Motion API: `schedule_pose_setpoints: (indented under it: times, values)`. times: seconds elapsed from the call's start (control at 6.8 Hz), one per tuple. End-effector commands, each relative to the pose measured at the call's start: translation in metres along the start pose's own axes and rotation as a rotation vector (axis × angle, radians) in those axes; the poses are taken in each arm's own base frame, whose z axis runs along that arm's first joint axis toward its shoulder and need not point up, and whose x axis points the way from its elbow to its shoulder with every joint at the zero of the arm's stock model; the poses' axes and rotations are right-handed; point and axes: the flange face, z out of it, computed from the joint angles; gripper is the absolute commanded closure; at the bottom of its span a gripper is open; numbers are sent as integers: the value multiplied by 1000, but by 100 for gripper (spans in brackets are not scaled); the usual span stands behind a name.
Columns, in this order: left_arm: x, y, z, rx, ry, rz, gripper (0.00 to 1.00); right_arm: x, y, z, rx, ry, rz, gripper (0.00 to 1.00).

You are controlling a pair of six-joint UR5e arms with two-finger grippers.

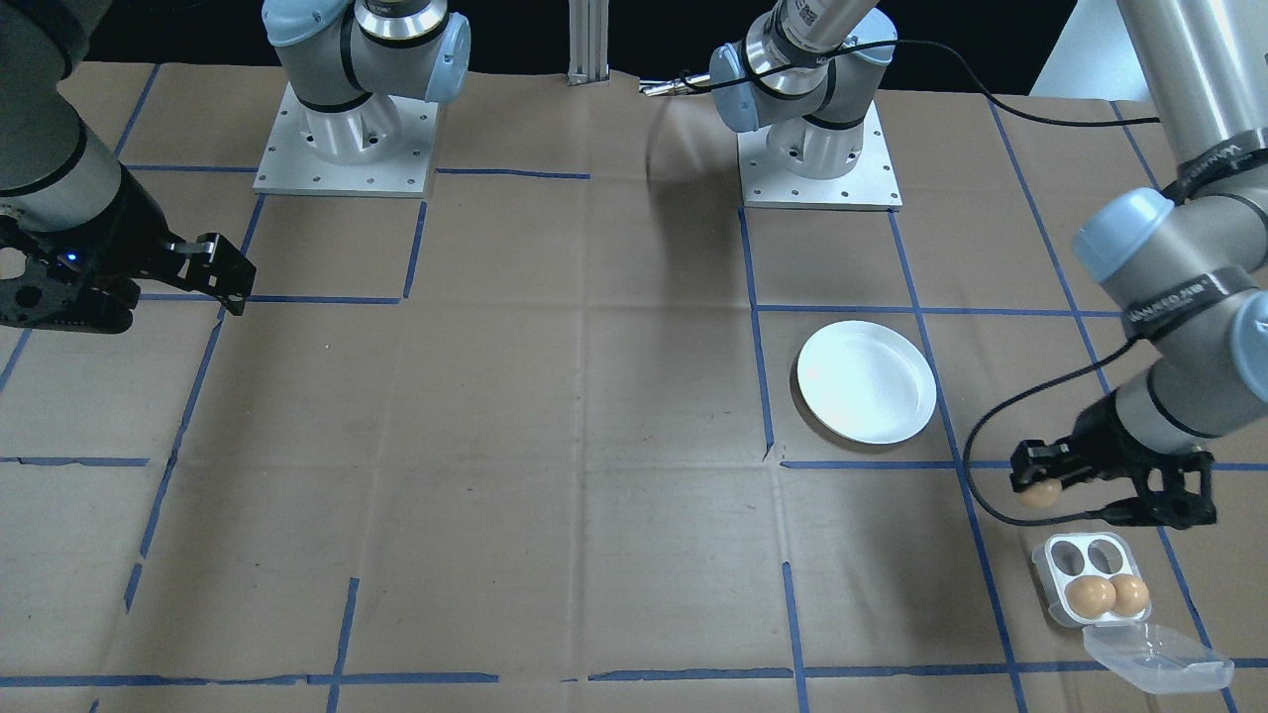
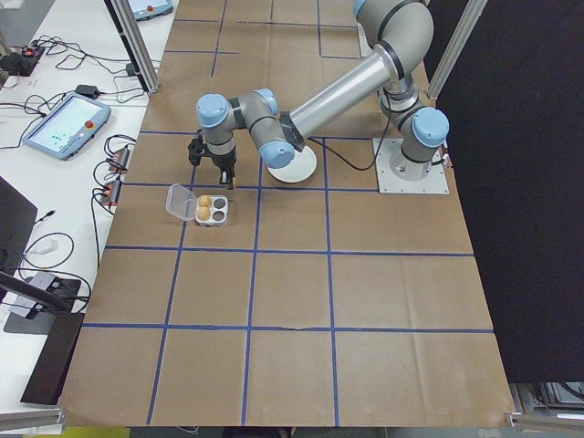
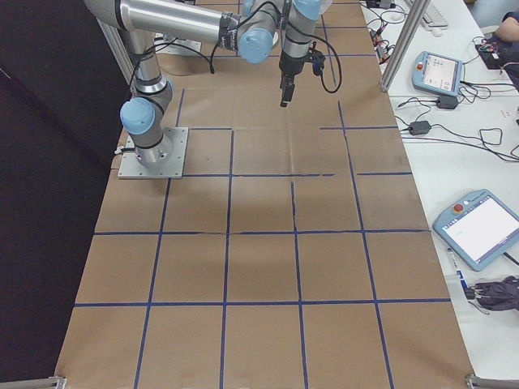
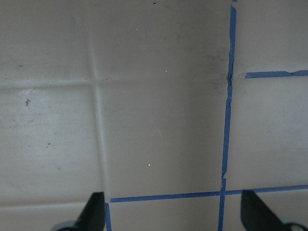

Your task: Place egg on plate

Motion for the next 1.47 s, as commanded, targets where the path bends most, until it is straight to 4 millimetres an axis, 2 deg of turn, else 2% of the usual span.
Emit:
schedule_pose_setpoints:
  times: [0.0,0.15,0.44,0.59,0.74,1.03,1.18,1.32]
  values:
    - [67,56,26,-84,18,-3,100,0,0,0,0,0,0,0]
    - [83,80,38,-126,26,-32,100,0,0,0,0,0,0,0]
    - [97,119,48,-230,55,-55,100,0,0,0,0,0,0,0]
    - [97,119,47,-232,57,-58,94,0,0,0,0,0,0,0]
    - [96,115,48,-219,59,-56,24,0,0,0,0,0,0,0]
    - [89,104,35,-175,47,-53,8,0,0,0,0,0,0,0]
    - [73,88,12,-117,28,-64,7,0,0,0,0,0,0,0]
    - [48,60,-11,-61,13,-47,3,0,0,0,0,0,0,0]
